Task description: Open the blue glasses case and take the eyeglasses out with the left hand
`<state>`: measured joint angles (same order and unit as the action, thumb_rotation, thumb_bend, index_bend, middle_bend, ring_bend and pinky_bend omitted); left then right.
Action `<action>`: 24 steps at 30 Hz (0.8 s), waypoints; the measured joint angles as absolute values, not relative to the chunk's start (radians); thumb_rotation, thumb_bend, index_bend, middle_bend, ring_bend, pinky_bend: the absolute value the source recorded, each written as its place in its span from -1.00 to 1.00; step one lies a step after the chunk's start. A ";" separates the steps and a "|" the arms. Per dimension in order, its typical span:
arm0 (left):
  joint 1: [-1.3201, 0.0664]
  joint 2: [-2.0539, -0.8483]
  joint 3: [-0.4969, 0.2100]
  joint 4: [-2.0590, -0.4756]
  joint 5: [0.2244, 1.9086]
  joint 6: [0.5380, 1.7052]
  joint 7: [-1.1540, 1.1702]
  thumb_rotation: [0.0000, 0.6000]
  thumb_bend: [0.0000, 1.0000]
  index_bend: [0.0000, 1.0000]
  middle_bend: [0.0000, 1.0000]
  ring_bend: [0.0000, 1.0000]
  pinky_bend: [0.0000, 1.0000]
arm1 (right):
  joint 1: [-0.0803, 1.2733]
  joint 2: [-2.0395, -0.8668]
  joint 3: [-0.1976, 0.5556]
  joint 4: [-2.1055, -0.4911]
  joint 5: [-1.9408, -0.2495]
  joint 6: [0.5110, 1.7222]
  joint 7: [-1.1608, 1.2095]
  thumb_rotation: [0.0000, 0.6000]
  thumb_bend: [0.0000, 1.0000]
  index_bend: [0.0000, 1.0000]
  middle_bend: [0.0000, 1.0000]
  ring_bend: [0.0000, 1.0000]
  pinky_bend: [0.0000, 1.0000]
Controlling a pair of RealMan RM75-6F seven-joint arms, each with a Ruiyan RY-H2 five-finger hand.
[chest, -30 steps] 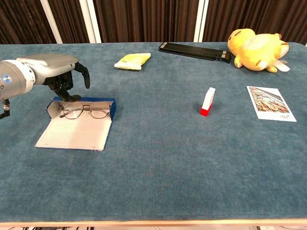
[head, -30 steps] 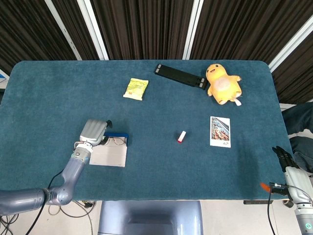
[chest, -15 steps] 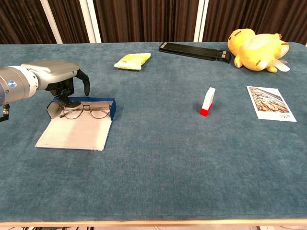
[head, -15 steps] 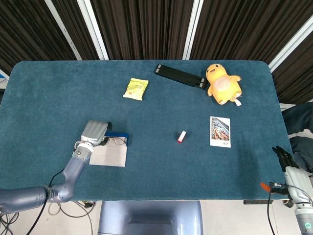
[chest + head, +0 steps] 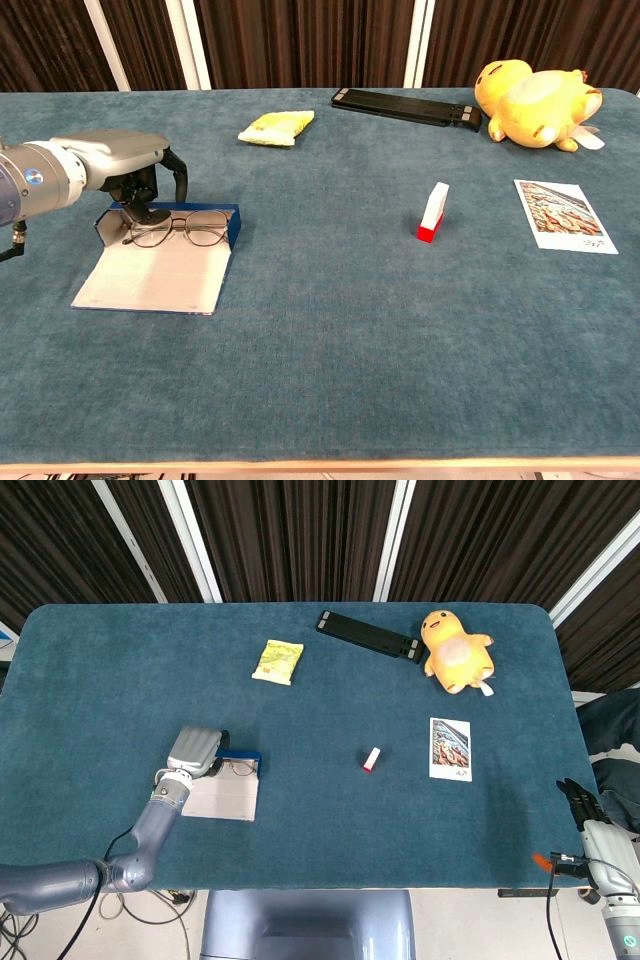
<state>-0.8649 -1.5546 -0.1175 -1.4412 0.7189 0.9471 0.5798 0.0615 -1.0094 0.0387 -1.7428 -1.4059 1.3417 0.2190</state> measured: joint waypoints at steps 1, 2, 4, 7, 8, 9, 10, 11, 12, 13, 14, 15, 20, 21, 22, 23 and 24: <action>-0.864 -1.554 -0.118 -1.442 0.719 0.947 0.580 1.00 -0.10 -0.03 0.95 0.79 0.99 | 0.062 -1.010 0.039 -1.743 -1.406 1.342 0.219 1.00 -0.74 -1.00 -1.00 -1.00 -0.60; -0.864 -1.554 -0.118 -1.442 0.719 0.947 0.580 1.00 -0.10 -0.03 0.95 0.79 0.99 | 0.062 -1.010 0.039 -1.743 -1.406 1.342 0.218 1.00 -0.74 -1.00 -1.00 -1.00 -0.60; -0.863 -1.552 -0.119 -1.444 0.719 0.947 0.578 1.00 -0.08 0.00 0.95 0.79 0.99 | 0.061 -1.010 0.039 -1.743 -1.406 1.341 0.218 1.00 -0.74 -1.00 -1.00 -1.00 -0.60; -0.861 -1.551 -0.122 -1.448 0.720 0.950 0.574 1.00 -0.08 0.02 0.95 0.79 0.99 | 0.061 -1.010 0.038 -1.743 -1.406 1.341 0.218 1.00 -0.74 -1.00 -1.00 -1.00 -0.60; -0.860 -1.550 -0.123 -1.449 0.720 0.951 0.574 1.00 -0.08 0.02 0.95 0.79 0.99 | 0.061 -1.009 0.039 -1.743 -1.406 1.341 0.218 1.00 -0.74 -1.00 -1.00 -1.00 -0.60; -0.860 -1.549 -0.123 -1.450 0.720 0.952 0.574 1.00 -0.08 0.03 0.95 0.79 0.99 | 0.061 -1.009 0.039 -1.743 -1.406 1.341 0.218 1.00 -0.74 -1.00 -1.00 -1.00 -0.60; -0.859 -1.548 -0.124 -1.451 0.721 0.955 0.574 1.00 -0.08 0.03 0.95 0.79 0.99 | 0.061 -1.009 0.038 -1.743 -1.406 1.341 0.218 1.00 -0.74 -1.00 -1.00 -1.00 -0.60; -0.859 -1.548 -0.125 -1.452 0.722 0.958 0.574 1.00 -0.08 0.03 0.95 0.79 0.99 | 0.061 -1.009 0.038 -1.744 -1.406 1.341 0.218 1.00 -0.74 -1.00 -1.00 -1.00 -0.60; -0.858 -1.547 -0.126 -1.453 0.723 0.960 0.574 1.00 -0.08 0.04 0.95 0.79 0.99 | 0.061 -1.009 0.038 -1.744 -1.406 1.341 0.218 1.00 -0.74 -1.00 -1.00 -1.00 -0.60; -0.857 -1.547 -0.128 -1.453 0.725 0.966 0.573 1.00 -0.08 0.04 0.95 0.79 0.99 | 0.061 -1.009 0.038 -1.744 -1.406 1.341 0.219 1.00 -0.74 -1.00 -1.00 -1.00 -0.60; -0.856 -1.546 -0.129 -1.454 0.727 0.972 0.572 1.00 -0.08 0.05 0.95 0.79 0.99 | 0.061 -1.008 0.038 -1.744 -1.406 1.341 0.219 1.00 -0.74 -1.00 -1.00 -1.00 -0.60; -0.855 -1.546 -0.131 -1.454 0.729 0.979 0.572 1.00 -0.08 0.05 0.95 0.79 0.99 | 0.061 -1.008 0.038 -1.744 -1.406 1.341 0.219 1.00 -0.74 -1.00 -1.00 -1.00 -0.60; -0.840 -1.551 -0.140 -1.448 0.761 1.033 0.559 1.00 -0.08 0.07 0.95 0.79 0.99 | 0.061 -1.008 0.038 -1.744 -1.407 1.341 0.220 1.00 -0.74 -1.00 -1.00 -1.00 -0.60; -0.836 -1.554 -0.142 -1.445 0.769 1.045 0.555 1.00 -0.08 0.07 0.95 0.79 0.99 | 0.061 -1.008 0.038 -1.744 -1.407 1.341 0.221 1.00 -0.74 -1.00 -1.00 -1.00 -0.60; -0.830 -1.558 -0.143 -1.440 0.783 1.061 0.549 1.00 -0.08 0.08 0.95 0.79 0.99 | 0.061 -1.007 0.038 -1.745 -1.407 1.341 0.221 1.00 -0.74 -1.00 -1.00 -1.00 -0.60; -0.825 -1.561 -0.143 -1.435 0.794 1.073 0.544 1.00 -0.08 0.08 0.95 0.79 0.99 | 0.061 -1.007 0.038 -1.745 -1.407 1.341 0.221 1.00 -0.74 -1.00 -1.00 -1.00 -0.60; -0.821 -1.564 -0.142 -1.429 0.807 1.086 0.539 1.00 -0.08 0.09 0.95 0.79 0.99 | 0.061 -1.007 0.038 -1.745 -1.407 1.341 0.221 1.00 -0.74 -1.00 -1.00 -1.00 -0.60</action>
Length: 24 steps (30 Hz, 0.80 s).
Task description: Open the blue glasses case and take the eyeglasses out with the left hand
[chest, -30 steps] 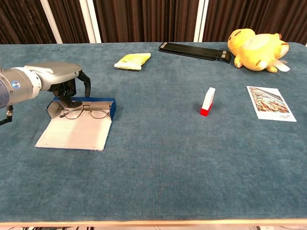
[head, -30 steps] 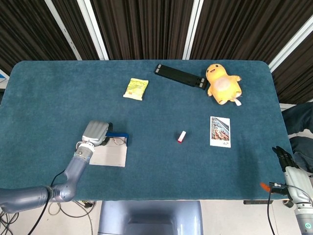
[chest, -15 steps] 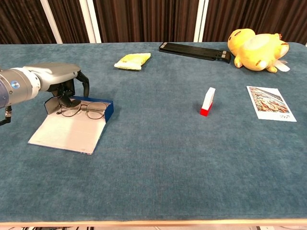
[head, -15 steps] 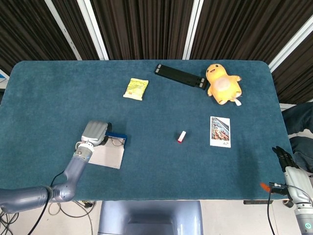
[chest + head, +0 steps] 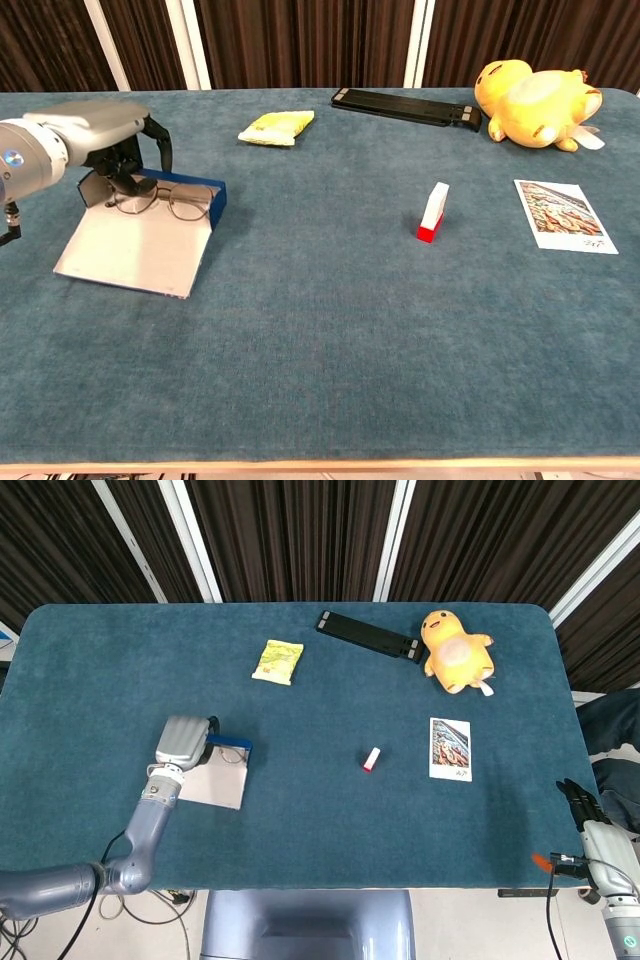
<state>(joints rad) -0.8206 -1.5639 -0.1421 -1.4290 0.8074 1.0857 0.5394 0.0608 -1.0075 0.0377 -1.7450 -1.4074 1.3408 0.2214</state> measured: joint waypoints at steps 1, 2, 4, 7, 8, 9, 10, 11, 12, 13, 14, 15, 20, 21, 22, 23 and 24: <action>-0.814 -1.569 -0.141 -1.418 0.827 1.103 0.532 1.00 -0.08 0.09 0.95 0.79 0.99 | 0.061 -1.007 0.038 -1.745 -1.407 1.341 0.222 1.00 -0.74 -1.00 -1.00 -1.00 -0.60; -0.808 -1.574 -0.140 -1.408 0.843 1.117 0.524 1.00 -0.08 0.09 0.95 0.79 0.99 | 0.061 -1.007 0.038 -1.745 -1.407 1.341 0.222 1.00 -0.74 -1.00 -1.00 -1.00 -0.60; -0.793 -1.590 -0.138 -1.379 0.884 1.152 0.498 1.00 -0.08 0.09 0.95 0.79 0.99 | 0.061 -1.007 0.037 -1.746 -1.407 1.340 0.222 1.00 -0.74 -1.00 -1.00 -1.00 -0.60; -0.770 -1.618 -0.136 -1.326 0.940 1.199 0.449 1.00 -0.08 0.09 0.95 0.79 0.99 | 0.061 -1.007 0.038 -1.747 -1.407 1.339 0.222 1.00 -0.74 -1.00 -1.00 -1.00 -0.60; -0.763 -1.627 -0.136 -1.310 0.956 1.211 0.433 1.00 -0.08 0.08 0.95 0.79 0.99 | 0.061 -1.007 0.038 -1.747 -1.406 1.339 0.223 1.00 -0.74 -1.00 -1.00 -1.00 -0.60; -0.757 -1.637 -0.136 -1.293 0.970 1.222 0.416 1.00 -0.08 0.08 0.95 0.79 0.99 | 0.061 -1.007 0.038 -1.748 -1.406 1.339 0.223 1.00 -0.74 -1.00 -1.00 -1.00 -0.60; -0.748 -1.650 -0.136 -1.271 0.988 1.232 0.393 1.00 -0.08 0.08 0.95 0.79 0.99 | 0.061 -1.007 0.038 -1.749 -1.405 1.339 0.223 1.00 -0.74 -1.00 -1.00 -1.00 -0.60; -0.742 -1.661 -0.135 -1.254 1.002 1.241 0.376 1.00 -0.08 0.08 0.95 0.79 0.99 | 0.061 -1.006 0.038 -1.749 -1.405 1.339 0.223 1.00 -0.74 -1.00 -1.00 -1.00 -0.60; -0.736 -1.672 -0.135 -1.237 1.015 1.250 0.359 1.00 -0.08 0.08 0.95 0.79 0.99 | 0.060 -1.006 0.038 -1.750 -1.405 1.339 0.223 1.00 -0.74 -1.00 -1.00 -1.00 -0.60; -0.728 -1.686 -0.133 -1.213 1.033 1.260 0.341 1.00 -0.08 0.08 0.95 0.79 0.99 | 0.060 -1.006 0.038 -1.750 -1.405 1.339 0.223 1.00 -0.74 -1.00 -1.00 -1.00 -0.60; -0.723 -1.697 -0.132 -1.194 1.046 1.267 0.328 1.00 -0.08 0.08 0.95 0.79 0.99 | 0.060 -1.006 0.038 -1.750 -1.405 1.339 0.223 1.00 -0.74 -1.00 -1.00 -1.00 -0.60; -0.718 -1.707 -0.130 -1.175 1.058 1.272 0.316 1.00 -0.08 0.08 0.95 0.79 0.99 | 0.060 -1.006 0.038 -1.750 -1.405 1.339 0.223 1.00 -0.74 -1.00 -1.00 -1.00 -0.60; -0.691 -1.760 -0.124 -1.084 1.093 1.282 0.267 1.00 -0.08 0.08 0.95 0.79 0.99 | 0.060 -1.006 0.038 -1.751 -1.405 1.340 0.224 1.00 -0.74 -1.00 -1.00 -1.00 -0.60; -0.687 -1.767 -0.124 -1.072 1.099 1.282 0.263 1.00 -0.08 0.08 0.95 0.79 0.99 | 0.060 -1.006 0.038 -1.751 -1.405 1.340 0.224 1.00 -0.74 -1.00 -1.00 -1.00 -0.60; -0.683 -1.773 -0.124 -1.059 1.108 1.283 0.258 1.00 -0.08 0.08 0.95 0.79 0.99 | 0.060 -1.006 0.038 -1.751 -1.405 1.339 0.224 1.00 -0.74 -1.00 -1.00 -1.00 -0.60; -0.680 -1.777 -0.125 -1.051 1.114 1.283 0.255 1.00 -0.08 0.08 0.95 0.79 0.99 | 0.060 -1.006 0.038 -1.751 -1.404 1.339 0.224 1.00 -0.74 -1.00 -1.00 -1.00 -0.60; -0.677 -1.781 -0.126 -1.043 1.119 1.283 0.252 1.00 -0.08 0.08 0.95 0.79 0.99 | 0.060 -1.005 0.038 -1.751 -1.404 1.339 0.224 1.00 -0.74 -1.00 -1.00 -1.00 -0.60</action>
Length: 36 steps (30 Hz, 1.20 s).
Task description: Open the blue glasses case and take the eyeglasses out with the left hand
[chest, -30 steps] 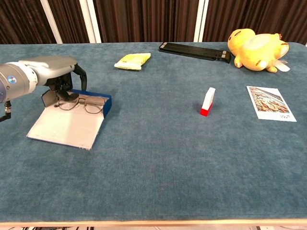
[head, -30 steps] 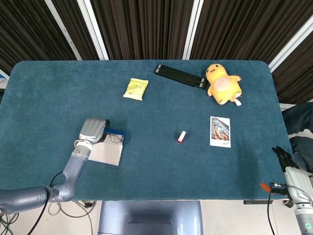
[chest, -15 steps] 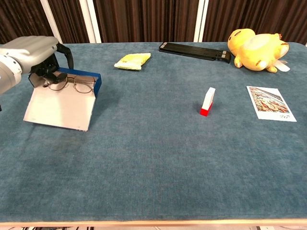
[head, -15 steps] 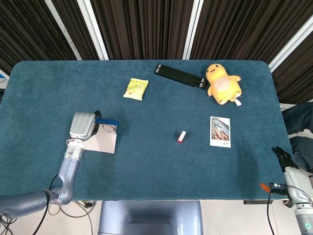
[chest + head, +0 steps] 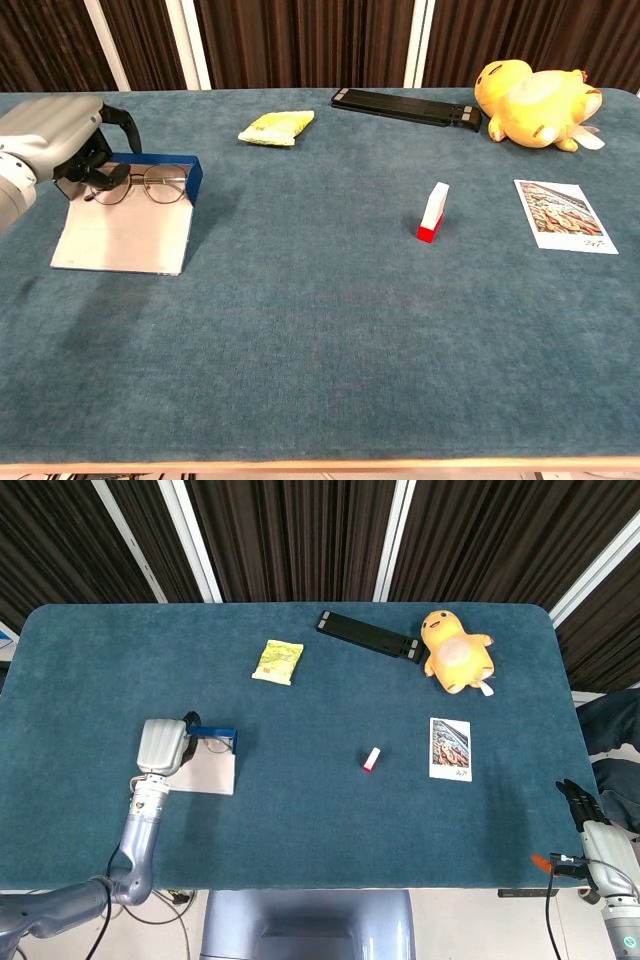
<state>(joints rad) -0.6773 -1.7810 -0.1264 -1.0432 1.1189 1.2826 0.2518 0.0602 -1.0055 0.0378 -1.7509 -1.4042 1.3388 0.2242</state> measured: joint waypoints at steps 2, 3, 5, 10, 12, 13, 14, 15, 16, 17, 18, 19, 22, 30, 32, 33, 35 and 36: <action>-0.672 -1.786 -0.132 -1.033 1.123 1.278 0.248 1.00 -0.08 0.09 0.95 0.79 0.99 | 0.060 -1.005 0.038 -1.751 -1.404 1.338 0.224 1.00 -0.74 -1.00 -1.00 -1.00 -0.60; -0.671 -1.787 -0.135 -1.029 1.125 1.277 0.248 1.00 -0.08 0.09 0.95 0.79 0.99 | 0.060 -1.005 0.038 -1.751 -1.404 1.338 0.224 1.00 -0.74 -1.00 -1.00 -1.00 -0.60; -0.668 -1.789 -0.138 -1.024 1.133 1.277 0.248 1.00 -0.08 0.09 0.95 0.79 0.99 | 0.060 -1.006 0.038 -1.751 -1.405 1.339 0.224 1.00 -0.74 -1.00 -1.00 -1.00 -0.60; -0.661 -1.794 -0.147 -1.016 1.152 1.276 0.243 1.00 -0.08 0.09 0.95 0.79 0.99 | 0.060 -1.006 0.038 -1.751 -1.405 1.339 0.224 1.00 -0.74 -1.00 -1.00 -1.00 -0.60; -0.660 -1.796 -0.148 -1.011 1.161 1.279 0.242 1.00 -0.08 0.09 0.95 0.79 0.99 | 0.060 -1.006 0.039 -1.751 -1.404 1.340 0.224 1.00 -0.74 -1.00 -1.00 -1.00 -0.60; -0.659 -1.797 -0.149 -1.005 1.170 1.283 0.240 1.00 -0.08 0.09 0.95 0.79 0.99 | 0.060 -1.006 0.039 -1.751 -1.404 1.340 0.224 1.00 -0.74 -1.00 -1.00 -1.00 -0.60; -0.658 -1.798 -0.149 -1.000 1.176 1.286 0.238 1.00 -0.08 0.09 0.95 0.79 0.99 | 0.060 -1.006 0.039 -1.751 -1.404 1.340 0.223 1.00 -0.74 -1.00 -1.00 -1.00 -0.60; -0.657 -1.800 -0.150 -0.996 1.181 1.289 0.235 1.00 -0.08 0.09 0.95 0.79 0.99 | 0.060 -1.006 0.039 -1.751 -1.404 1.340 0.223 1.00 -0.74 -1.00 -1.00 -1.00 -0.60; -0.656 -1.802 -0.150 -0.991 1.187 1.292 0.231 1.00 -0.08 0.09 0.95 0.79 0.99 | 0.060 -1.006 0.039 -1.751 -1.404 1.340 0.224 1.00 -0.74 -1.00 -1.00 -1.00 -0.60; -0.655 -1.803 -0.150 -0.987 1.191 1.294 0.230 1.00 -0.08 0.09 0.95 0.79 0.99 | 0.060 -1.006 0.039 -1.751 -1.404 1.340 0.224 1.00 -0.74 -1.00 -1.00 -1.00 -0.60; -0.654 -1.805 -0.150 -0.983 1.197 1.298 0.229 1.00 -0.08 0.09 0.95 0.79 0.99 | 0.060 -1.006 0.039 -1.751 -1.404 1.340 0.224 1.00 -0.74 -1.00 -1.00 -1.00 -0.60; -0.653 -1.807 -0.149 -0.975 1.206 1.302 0.228 1.00 -0.08 0.09 0.95 0.79 0.99 | 0.060 -1.006 0.039 -1.751 -1.404 1.339 0.224 1.00 -0.74 -1.00 -1.00 -1.00 -0.60; -0.652 -1.812 -0.141 -0.953 1.236 1.315 0.224 1.00 -0.08 0.09 0.95 0.79 0.99 | 0.060 -1.006 0.038 -1.751 -1.404 1.339 0.224 1.00 -0.74 -1.00 -1.00 -1.00 -0.60; -0.642 -1.840 -0.123 -0.875 1.299 1.344 0.195 1.00 -0.08 0.09 0.95 0.79 0.99 | 0.060 -1.006 0.039 -1.752 -1.404 1.339 0.223 1.00 -0.74 -1.00 -1.00 -1.00 -0.60; -0.639 -1.848 -0.125 -0.862 1.306 1.346 0.187 1.00 -0.08 0.09 0.95 0.79 0.99 | 0.060 -1.006 0.039 -1.752 -1.404 1.340 0.223 1.00 -0.74 -1.00 -1.00 -1.00 -0.60; -0.638 -1.850 -0.127 -0.858 1.309 1.348 0.184 1.00 -0.08 0.09 0.95 0.79 0.99 | 0.060 -1.006 0.039 -1.752 -1.404 1.340 0.223 1.00 -0.74 -1.00 -1.00 -1.00 -0.60; -0.635 -1.854 -0.130 -0.853 1.314 1.350 0.177 1.00 -0.08 0.09 0.95 0.79 0.99 | 0.060 -1.006 0.039 -1.752 -1.403 1.339 0.222 1.00 -0.74 -1.00 -1.00 -1.00 -0.60; -0.635 -1.855 -0.131 -0.851 1.318 1.352 0.175 1.00 -0.08 0.09 0.95 0.79 0.99 | 0.060 -1.006 0.039 -1.752 -1.403 1.339 0.222 1.00 -0.74 -1.00 -1.00 -1.00 -0.60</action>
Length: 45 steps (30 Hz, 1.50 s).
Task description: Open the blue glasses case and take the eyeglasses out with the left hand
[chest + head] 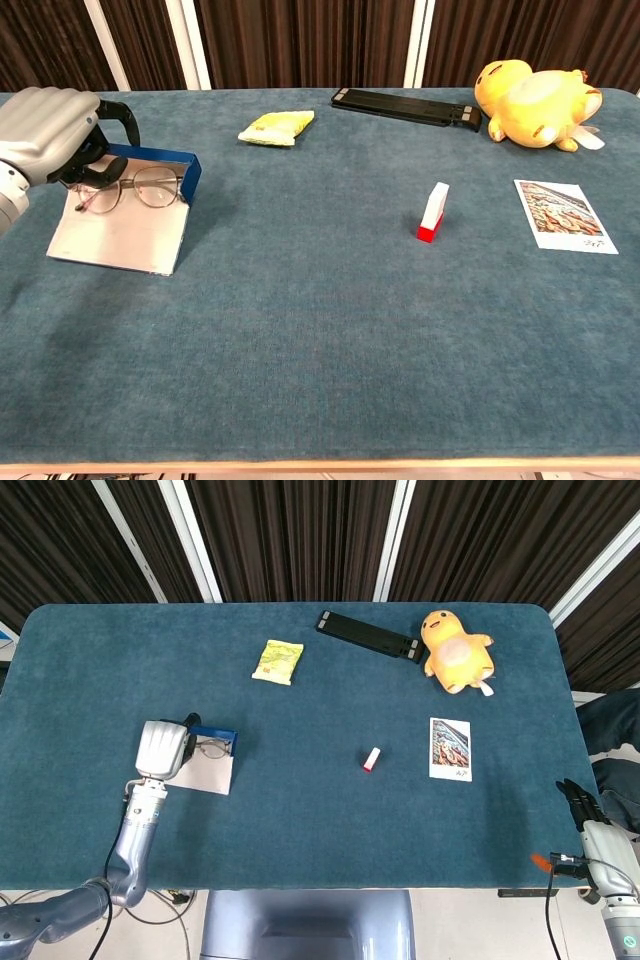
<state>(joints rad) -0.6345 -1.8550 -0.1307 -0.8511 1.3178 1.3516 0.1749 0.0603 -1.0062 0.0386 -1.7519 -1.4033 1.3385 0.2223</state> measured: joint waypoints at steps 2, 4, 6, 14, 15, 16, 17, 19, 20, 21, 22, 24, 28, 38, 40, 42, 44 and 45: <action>-0.632 -1.857 -0.132 -0.845 1.328 1.358 0.170 1.00 -0.08 0.09 0.95 0.79 0.99 | 0.060 -1.006 0.039 -1.752 -1.404 1.339 0.222 1.00 -0.74 -1.00 -1.00 -1.00 -0.60; -0.630 -1.860 -0.135 -0.841 1.334 1.362 0.163 1.00 -0.08 0.09 0.95 0.79 0.99 | 0.060 -1.006 0.038 -1.752 -1.403 1.339 0.222 1.00 -0.74 -1.00 -1.00 -1.00 -0.60; -0.628 -1.862 -0.138 -0.838 1.335 1.359 0.161 1.00 -0.08 0.08 0.95 0.79 0.99 | 0.060 -1.006 0.038 -1.752 -1.403 1.339 0.222 1.00 -0.74 -1.00 -1.00 -1.00 -0.60; -0.626 -1.863 -0.163 -0.846 1.296 1.297 0.197 1.00 -0.22 -0.05 0.94 0.79 0.99 | 0.060 -1.005 0.038 -1.753 -1.403 1.337 0.220 1.00 -0.74 -1.00 -1.00 -1.00 -0.60; -0.626 -1.862 -0.169 -0.851 1.287 1.287 0.205 1.00 -0.29 -0.09 0.94 0.79 0.99 | 0.060 -1.005 0.038 -1.753 -1.402 1.337 0.219 1.00 -0.74 -1.00 -1.00 -1.00 -0.60; -0.627 -1.861 -0.177 -0.860 1.273 1.274 0.217 1.00 -0.35 -0.13 0.94 0.79 0.99 | 0.060 -1.005 0.038 -1.753 -1.402 1.336 0.219 1.00 -0.74 -1.00 -1.00 -1.00 -0.60; -0.628 -1.859 -0.185 -0.868 1.263 1.264 0.225 1.00 -0.39 -0.15 0.94 0.79 0.99 | 0.061 -1.005 0.038 -1.753 -1.401 1.336 0.218 1.00 -0.74 -1.00 -1.00 -1.00 -0.60; -0.630 -1.855 -0.199 -0.884 1.244 1.248 0.246 1.00 -0.43 -0.20 0.94 0.79 0.99 | 0.061 -1.005 0.038 -1.753 -1.401 1.335 0.218 1.00 -0.74 -1.00 -1.00 -1.00 -0.60; -0.631 -1.853 -0.206 -0.892 1.236 1.243 0.255 1.00 -0.44 -0.22 0.94 0.79 0.99 | 0.061 -1.005 0.038 -1.753 -1.400 1.334 0.217 1.00 -0.74 -1.00 -1.00 -1.00 -0.60; -0.632 -1.850 -0.213 -0.901 1.229 1.239 0.265 1.00 -0.44 -0.24 0.94 0.79 0.99 | 0.061 -1.004 0.038 -1.754 -1.399 1.333 0.217 1.00 -0.74 -1.00 -1.00 -1.00 -0.60; -0.633 -1.846 -0.221 -0.914 1.220 1.235 0.277 1.00 -0.44 -0.25 0.93 0.79 0.99 | 0.061 -1.004 0.038 -1.754 -1.398 1.333 0.217 1.00 -0.74 -1.00 -1.00 -1.00 -0.60; -0.633 -1.838 -0.232 -0.932 1.212 1.232 0.290 1.00 -0.44 -0.25 0.93 0.79 0.99 | 0.062 -1.004 0.038 -1.755 -1.398 1.332 0.216 1.00 -0.74 -1.00 -1.00 -1.00 -0.60; -0.630 -1.817 -0.241 -0.975 1.205 1.231 0.302 1.00 -0.43 -0.24 0.95 0.79 0.99 | 0.062 -1.003 0.038 -1.756 -1.398 1.332 0.216 1.00 -0.74 -1.00 -1.00 -1.00 -0.60; -0.587 -1.707 -0.212 -1.256 1.162 1.192 0.378 1.00 -0.35 -0.07 1.00 0.88 1.00 | 0.062 -1.002 0.038 -1.759 -1.396 1.331 0.214 1.00 -0.74 -1.00 -1.00 -1.00 -0.60; -0.572 -1.663 -0.200 -1.345 1.140 1.182 0.417 1.00 -0.34 -0.06 1.00 0.89 1.00 | 0.062 -1.002 0.038 -1.759 -1.396 1.330 0.214 1.00 -0.74 -1.00 -1.00 -1.00 -0.60; -0.559 -1.625 -0.188 -1.416 1.114 1.172 0.451 1.00 -0.33 -0.04 1.00 0.89 1.00 | 0.063 -1.002 0.037 -1.759 -1.396 1.329 0.214 1.00 -0.74 -1.00 -1.00 -1.00 -0.60; -0.544 -1.581 -0.173 -1.481 1.076 1.161 0.491 1.00 -0.31 -0.03 1.00 0.89 1.00 | 0.063 -1.002 0.037 -1.760 -1.397 1.328 0.214 1.00 -0.74 -1.00 -1.00 -1.00 -0.60; -0.538 -1.568 -0.167 -1.500 1.059 1.156 0.507 1.00 -0.31 -0.02 1.00 0.89 1.00 | 0.063 -1.002 0.037 -1.760 -1.398 1.329 0.214 1.00 -0.74 -1.00 -1.00 -1.00 -0.60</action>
<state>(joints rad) -0.5381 -1.5679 -0.1671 -1.4998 1.0592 1.1558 0.5072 0.0627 -1.0020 0.0369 -1.7597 -1.3975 1.3287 0.2138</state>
